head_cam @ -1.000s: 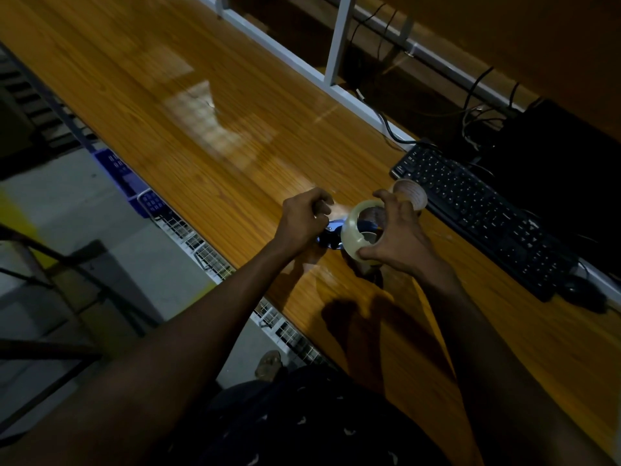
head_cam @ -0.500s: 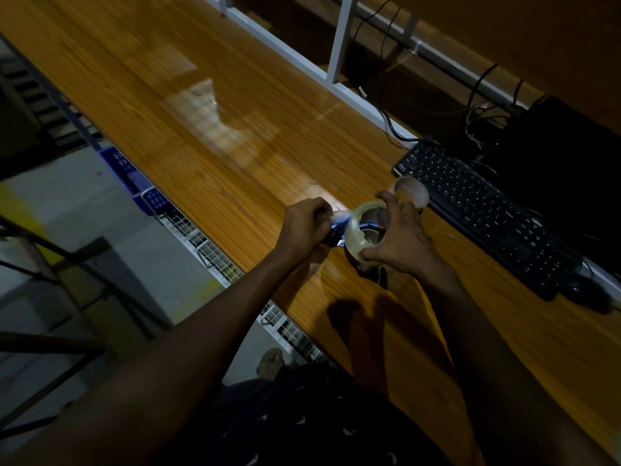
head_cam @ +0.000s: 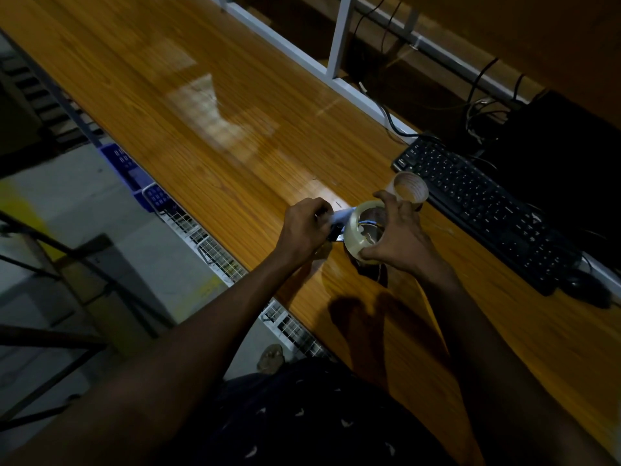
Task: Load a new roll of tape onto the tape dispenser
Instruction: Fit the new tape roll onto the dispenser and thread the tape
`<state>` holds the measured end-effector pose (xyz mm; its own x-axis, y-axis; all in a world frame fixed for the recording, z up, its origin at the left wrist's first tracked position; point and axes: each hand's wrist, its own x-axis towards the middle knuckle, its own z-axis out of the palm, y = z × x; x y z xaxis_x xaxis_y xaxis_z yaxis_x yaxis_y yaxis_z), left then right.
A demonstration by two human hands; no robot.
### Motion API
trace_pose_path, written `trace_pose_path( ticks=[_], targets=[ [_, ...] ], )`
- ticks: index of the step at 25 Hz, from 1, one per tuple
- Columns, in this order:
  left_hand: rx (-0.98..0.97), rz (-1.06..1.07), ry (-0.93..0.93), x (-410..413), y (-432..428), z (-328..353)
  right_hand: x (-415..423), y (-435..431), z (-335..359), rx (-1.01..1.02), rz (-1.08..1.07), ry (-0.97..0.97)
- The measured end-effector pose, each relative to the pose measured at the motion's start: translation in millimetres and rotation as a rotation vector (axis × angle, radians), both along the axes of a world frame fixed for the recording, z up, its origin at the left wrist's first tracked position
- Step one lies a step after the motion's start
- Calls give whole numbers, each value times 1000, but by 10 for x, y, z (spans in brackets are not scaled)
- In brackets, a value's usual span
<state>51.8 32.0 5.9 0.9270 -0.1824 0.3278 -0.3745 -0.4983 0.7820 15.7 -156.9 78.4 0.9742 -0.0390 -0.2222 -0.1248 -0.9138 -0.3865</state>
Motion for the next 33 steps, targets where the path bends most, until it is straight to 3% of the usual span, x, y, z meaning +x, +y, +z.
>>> trace_pose_path(
  ticks=[10,17,27,33],
  targets=[
    [20,26,30,-52,-23,-11,-22,16,-33,4,-4,18],
    [220,22,121,37,-65,10,-20,6,-30,14,-18,18],
    [146,40,94,-79,-106,28,-66,22,-58,18,-10,-10],
    [207,77,108,-137,-88,-4,-73,14,-72,1,-2,-11]
  ],
)
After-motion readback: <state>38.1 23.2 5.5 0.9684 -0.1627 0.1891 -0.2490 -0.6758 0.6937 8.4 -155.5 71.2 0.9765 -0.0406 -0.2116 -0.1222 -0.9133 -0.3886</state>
